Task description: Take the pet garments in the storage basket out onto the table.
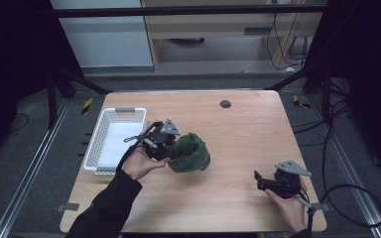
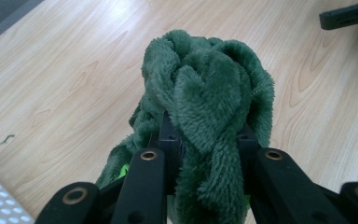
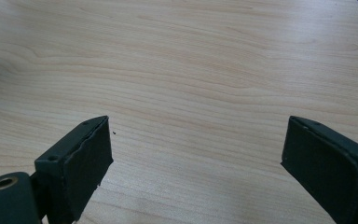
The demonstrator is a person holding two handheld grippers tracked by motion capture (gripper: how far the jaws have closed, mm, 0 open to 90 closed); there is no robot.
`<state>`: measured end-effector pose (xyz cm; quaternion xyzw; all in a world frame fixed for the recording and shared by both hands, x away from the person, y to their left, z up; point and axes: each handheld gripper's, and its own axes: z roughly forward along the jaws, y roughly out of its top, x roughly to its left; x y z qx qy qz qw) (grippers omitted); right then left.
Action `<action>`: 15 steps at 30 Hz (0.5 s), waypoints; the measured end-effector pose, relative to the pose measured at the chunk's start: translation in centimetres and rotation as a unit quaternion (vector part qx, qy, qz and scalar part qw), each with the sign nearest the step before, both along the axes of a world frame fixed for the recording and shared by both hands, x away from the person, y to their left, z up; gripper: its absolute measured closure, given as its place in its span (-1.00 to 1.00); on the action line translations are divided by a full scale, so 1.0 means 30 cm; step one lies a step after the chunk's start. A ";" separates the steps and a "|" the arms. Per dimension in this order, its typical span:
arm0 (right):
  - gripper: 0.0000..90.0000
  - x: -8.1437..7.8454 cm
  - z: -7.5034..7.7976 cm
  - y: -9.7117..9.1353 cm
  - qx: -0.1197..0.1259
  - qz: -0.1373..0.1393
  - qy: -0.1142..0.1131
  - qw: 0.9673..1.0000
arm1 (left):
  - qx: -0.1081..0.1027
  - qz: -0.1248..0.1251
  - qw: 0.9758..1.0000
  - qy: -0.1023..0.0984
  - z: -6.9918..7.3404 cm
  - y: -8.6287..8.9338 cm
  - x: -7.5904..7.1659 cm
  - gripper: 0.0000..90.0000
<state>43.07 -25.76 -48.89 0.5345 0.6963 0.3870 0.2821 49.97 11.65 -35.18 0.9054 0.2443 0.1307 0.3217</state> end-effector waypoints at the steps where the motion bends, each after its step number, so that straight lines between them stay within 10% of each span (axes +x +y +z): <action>1: -0.81 0.000 0.000 0.000 0.001 -0.001 0.001 1.000 | 0.001 -0.001 1.000 0.003 -0.005 -0.007 0.000 0.61; 15: -0.82 0.000 0.001 -0.002 0.000 -0.001 0.000 1.000 | 0.013 -0.020 0.999 0.023 -0.090 -0.071 0.010 0.60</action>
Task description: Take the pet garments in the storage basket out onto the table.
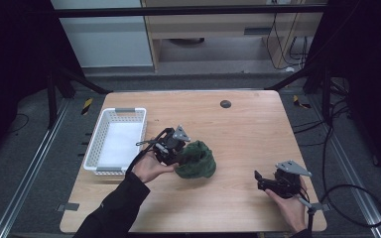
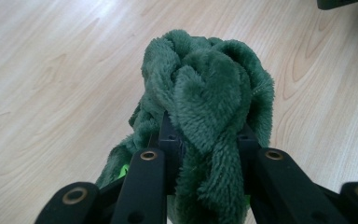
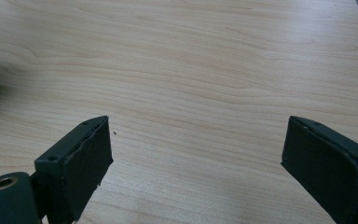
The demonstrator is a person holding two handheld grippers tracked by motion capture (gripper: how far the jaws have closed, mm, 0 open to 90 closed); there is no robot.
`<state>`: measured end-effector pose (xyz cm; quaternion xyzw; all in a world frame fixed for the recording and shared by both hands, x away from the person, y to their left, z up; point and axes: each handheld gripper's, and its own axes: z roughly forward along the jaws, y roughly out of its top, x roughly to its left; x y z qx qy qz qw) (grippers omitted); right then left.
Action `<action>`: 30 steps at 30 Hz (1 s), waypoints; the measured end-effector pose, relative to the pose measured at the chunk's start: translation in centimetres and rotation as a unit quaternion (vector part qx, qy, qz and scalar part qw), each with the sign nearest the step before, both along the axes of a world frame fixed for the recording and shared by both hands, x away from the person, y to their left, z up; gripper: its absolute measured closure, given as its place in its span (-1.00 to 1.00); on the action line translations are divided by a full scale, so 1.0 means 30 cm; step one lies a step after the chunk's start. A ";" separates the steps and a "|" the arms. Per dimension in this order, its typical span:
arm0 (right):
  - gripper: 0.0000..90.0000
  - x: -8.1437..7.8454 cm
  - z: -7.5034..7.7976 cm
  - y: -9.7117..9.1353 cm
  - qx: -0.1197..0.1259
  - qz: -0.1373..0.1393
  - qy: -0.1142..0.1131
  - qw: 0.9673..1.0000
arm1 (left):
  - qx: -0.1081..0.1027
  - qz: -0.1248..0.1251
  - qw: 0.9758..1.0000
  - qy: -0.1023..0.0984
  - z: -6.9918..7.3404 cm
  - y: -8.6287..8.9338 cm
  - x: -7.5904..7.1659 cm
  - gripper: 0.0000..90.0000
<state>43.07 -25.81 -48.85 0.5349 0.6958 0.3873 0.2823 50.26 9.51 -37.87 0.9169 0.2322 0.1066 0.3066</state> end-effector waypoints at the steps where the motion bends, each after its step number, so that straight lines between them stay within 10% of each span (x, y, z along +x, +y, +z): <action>1: -0.82 0.000 0.000 0.000 0.000 0.000 0.000 1.000 | 0.000 -0.001 1.000 0.002 -0.005 -0.003 0.000 0.60; 30: -0.83 0.000 -0.002 0.003 -0.001 0.002 0.003 1.000 | 0.023 -0.013 0.999 0.023 -0.111 -0.032 0.008 0.22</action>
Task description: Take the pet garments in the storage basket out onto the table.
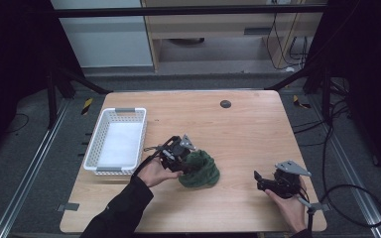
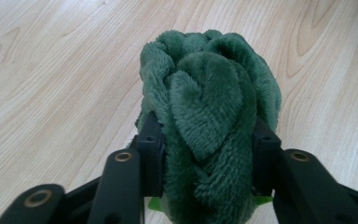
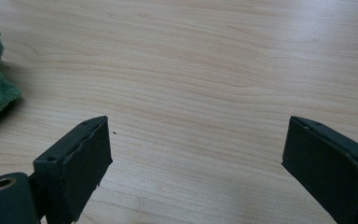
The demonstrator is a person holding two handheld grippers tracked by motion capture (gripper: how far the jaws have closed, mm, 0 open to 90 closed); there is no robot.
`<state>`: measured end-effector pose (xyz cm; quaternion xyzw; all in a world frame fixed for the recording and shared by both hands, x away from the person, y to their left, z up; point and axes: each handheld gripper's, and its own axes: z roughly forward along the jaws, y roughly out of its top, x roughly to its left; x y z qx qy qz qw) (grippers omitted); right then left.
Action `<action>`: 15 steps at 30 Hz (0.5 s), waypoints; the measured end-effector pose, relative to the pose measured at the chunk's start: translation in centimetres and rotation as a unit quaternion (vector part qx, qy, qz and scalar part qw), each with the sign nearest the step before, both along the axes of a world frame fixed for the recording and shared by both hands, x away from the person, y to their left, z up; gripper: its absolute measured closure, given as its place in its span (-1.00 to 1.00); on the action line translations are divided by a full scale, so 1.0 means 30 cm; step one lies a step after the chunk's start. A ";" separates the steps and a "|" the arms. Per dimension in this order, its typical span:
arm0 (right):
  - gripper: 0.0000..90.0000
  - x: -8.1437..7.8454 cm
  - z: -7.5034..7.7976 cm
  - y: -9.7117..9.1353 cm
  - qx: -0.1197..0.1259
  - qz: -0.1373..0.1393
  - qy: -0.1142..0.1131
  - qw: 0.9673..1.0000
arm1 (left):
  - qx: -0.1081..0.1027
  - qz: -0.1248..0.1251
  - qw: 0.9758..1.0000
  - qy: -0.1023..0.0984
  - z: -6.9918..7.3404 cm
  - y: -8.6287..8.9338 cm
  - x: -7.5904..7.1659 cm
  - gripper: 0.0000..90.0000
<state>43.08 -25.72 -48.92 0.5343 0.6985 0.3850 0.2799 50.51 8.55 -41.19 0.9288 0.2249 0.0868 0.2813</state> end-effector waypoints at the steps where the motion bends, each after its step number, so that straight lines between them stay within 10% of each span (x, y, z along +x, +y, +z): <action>1: -0.83 0.000 0.000 0.000 0.000 0.000 0.000 1.000 | 0.001 0.001 1.000 -0.002 0.000 0.001 0.000 0.22; 15: -0.83 -0.001 0.001 0.001 0.002 -0.001 0.001 1.000 | -0.042 0.019 0.999 -0.015 0.047 0.047 -0.017 -0.15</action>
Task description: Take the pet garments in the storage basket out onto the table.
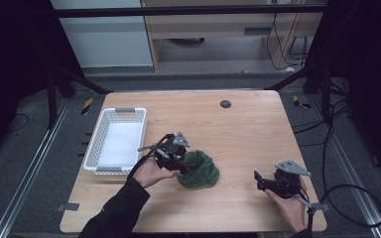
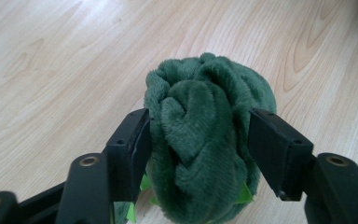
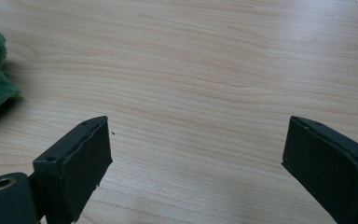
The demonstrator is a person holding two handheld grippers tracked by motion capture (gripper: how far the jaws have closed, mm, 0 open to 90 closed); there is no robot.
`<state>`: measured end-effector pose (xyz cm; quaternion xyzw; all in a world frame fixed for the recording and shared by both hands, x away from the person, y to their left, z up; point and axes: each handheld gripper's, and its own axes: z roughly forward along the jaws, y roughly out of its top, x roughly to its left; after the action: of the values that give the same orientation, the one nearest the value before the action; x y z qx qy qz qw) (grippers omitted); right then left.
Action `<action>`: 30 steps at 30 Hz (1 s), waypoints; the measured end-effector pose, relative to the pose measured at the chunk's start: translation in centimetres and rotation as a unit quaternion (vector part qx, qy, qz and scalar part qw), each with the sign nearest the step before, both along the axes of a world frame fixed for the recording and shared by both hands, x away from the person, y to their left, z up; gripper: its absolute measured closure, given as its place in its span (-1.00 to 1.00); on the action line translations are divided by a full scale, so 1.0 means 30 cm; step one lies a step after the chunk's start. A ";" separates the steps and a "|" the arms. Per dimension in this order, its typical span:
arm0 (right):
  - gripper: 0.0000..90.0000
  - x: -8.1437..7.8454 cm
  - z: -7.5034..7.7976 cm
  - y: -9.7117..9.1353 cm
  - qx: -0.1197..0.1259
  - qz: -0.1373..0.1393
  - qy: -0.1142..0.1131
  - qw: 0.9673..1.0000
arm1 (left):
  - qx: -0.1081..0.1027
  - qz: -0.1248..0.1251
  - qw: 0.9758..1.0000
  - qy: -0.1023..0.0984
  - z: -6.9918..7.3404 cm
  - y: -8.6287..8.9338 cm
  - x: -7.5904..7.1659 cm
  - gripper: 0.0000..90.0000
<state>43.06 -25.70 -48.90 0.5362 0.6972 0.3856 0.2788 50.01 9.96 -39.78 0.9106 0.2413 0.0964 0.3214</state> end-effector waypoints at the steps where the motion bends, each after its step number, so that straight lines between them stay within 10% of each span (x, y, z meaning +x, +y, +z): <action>1: -0.83 0.000 0.000 -0.001 -0.002 0.000 -0.001 1.000 | -0.003 0.002 1.000 -0.002 0.006 0.006 -0.003 -0.17; 18: -0.83 -0.001 0.000 0.000 0.000 0.000 0.000 1.000 | -0.065 0.067 0.994 -0.049 0.027 0.105 -0.060 -0.41; 30: -0.82 -0.002 0.000 0.000 0.002 -0.001 0.000 1.000 | -0.109 0.133 0.982 -0.083 -0.013 0.224 -0.119 -0.45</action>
<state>43.01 -25.70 -48.88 0.5371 0.6961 0.3866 0.2785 46.45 16.67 -40.17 0.8188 0.3418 0.1863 0.4219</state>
